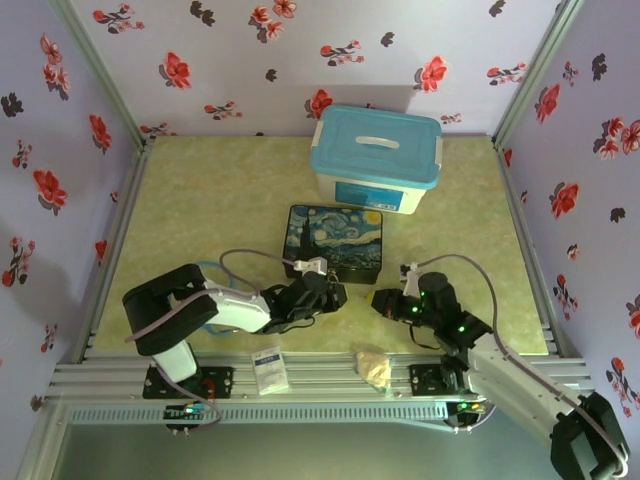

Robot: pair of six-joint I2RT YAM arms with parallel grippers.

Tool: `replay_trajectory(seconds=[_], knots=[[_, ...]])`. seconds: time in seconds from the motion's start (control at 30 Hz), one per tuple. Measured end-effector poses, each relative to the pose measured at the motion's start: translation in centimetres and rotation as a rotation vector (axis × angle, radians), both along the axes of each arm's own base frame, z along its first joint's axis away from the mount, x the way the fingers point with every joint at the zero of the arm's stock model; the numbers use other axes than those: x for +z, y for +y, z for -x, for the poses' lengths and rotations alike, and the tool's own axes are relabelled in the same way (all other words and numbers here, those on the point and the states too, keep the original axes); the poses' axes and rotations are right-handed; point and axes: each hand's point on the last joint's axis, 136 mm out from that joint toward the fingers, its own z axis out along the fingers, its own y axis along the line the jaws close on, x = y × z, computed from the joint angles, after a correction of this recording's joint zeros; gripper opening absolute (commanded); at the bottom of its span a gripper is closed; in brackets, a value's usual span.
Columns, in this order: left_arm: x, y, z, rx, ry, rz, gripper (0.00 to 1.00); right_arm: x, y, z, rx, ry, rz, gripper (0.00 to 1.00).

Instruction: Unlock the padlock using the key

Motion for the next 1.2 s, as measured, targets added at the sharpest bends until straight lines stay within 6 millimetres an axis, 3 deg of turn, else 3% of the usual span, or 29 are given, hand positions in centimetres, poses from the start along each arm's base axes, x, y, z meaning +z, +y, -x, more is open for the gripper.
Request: replay_trajectory(seconds=[0.17, 0.37, 0.57, 0.73, 0.77, 0.97, 1.1, 1.2], knots=[[0.8, -1.0, -0.5, 0.042, 0.023, 0.099, 0.0, -1.4, 0.3, 0.8, -0.018, -0.061, 0.058, 0.0], [1.2, -1.2, -0.6, 0.087, 0.058, 0.151, 0.0, -2.7, -0.7, 0.4, -0.107, -0.128, 0.108, 0.0], [1.1, -1.0, -0.5, 0.138, 0.077, 0.175, 0.0, -1.9, -1.0, -0.3, -0.181, -0.174, 0.106, 0.0], [1.0, -1.0, -0.8, 0.156, 0.074, 0.186, 0.0, -2.8, -1.9, -0.6, -0.228, -0.16, 0.155, 0.0], [0.8, -1.0, -0.8, 0.16, 0.072, 0.179, 0.03, -2.9, -2.0, -0.6, -0.232, -0.159, 0.161, 0.0], [-0.2, -0.3, -0.9, 0.175, -0.003, 0.073, 0.4, -2.5, -2.3, -0.9, -0.252, -0.174, 0.153, 0.0], [2.0, -0.6, -0.6, 0.171, -0.093, 0.01, 0.5, -1.9, -2.5, -0.9, -0.264, -0.187, 0.13, 0.0], [3.0, -0.7, -0.9, 0.186, -0.127, 0.02, 0.51, -1.3, -2.5, -1.0, -0.273, -0.2, 0.108, 0.0]])
